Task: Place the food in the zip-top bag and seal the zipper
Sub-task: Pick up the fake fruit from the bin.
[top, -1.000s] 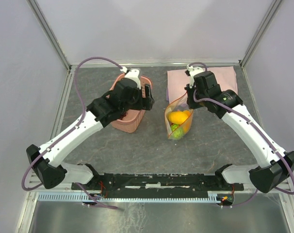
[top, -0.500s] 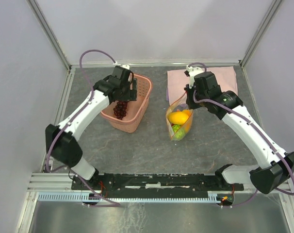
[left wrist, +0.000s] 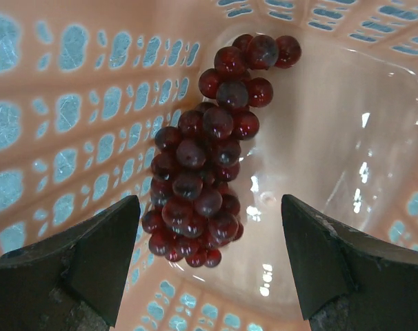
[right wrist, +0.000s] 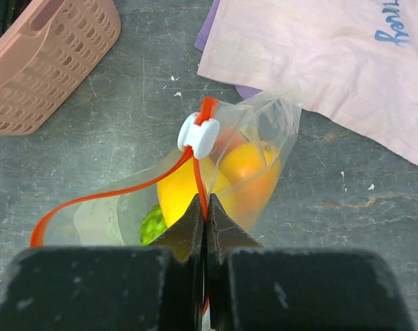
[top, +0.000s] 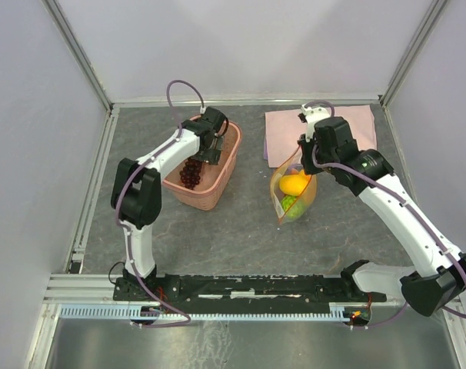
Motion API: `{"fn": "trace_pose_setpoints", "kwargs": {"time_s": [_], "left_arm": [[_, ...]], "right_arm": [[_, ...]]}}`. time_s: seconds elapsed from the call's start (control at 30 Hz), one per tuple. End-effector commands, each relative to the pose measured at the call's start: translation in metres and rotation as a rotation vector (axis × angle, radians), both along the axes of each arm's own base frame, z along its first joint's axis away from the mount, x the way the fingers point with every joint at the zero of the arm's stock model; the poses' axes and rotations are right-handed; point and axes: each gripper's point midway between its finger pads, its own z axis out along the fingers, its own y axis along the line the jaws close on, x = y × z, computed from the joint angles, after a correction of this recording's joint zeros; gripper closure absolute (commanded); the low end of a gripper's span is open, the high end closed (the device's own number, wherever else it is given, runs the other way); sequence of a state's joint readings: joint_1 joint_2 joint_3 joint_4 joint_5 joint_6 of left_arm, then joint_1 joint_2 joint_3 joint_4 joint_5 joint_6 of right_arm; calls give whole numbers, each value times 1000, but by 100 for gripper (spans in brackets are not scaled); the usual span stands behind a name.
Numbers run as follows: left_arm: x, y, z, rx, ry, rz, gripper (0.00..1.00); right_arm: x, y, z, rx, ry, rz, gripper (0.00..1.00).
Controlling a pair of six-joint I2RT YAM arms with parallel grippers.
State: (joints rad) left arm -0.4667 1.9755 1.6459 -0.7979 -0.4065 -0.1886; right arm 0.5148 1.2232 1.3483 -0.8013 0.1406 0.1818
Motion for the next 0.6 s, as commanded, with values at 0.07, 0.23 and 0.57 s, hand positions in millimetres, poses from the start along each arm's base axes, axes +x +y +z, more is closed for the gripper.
{"fn": "trace_pose_setpoints", "kwargs": {"time_s": [0.07,0.23,0.57], "left_arm": [[32,14,-2,142,-56,-30,11],[37,16,-31,133,-14,-41,11],[35,14,-50,23,41,-39,40]], "right_arm": [[5,-4,16,15,-74,-15,96],[5,-5,17,15,-79,-16,96],[4,-7,17,13,-83,-23,96]]}}
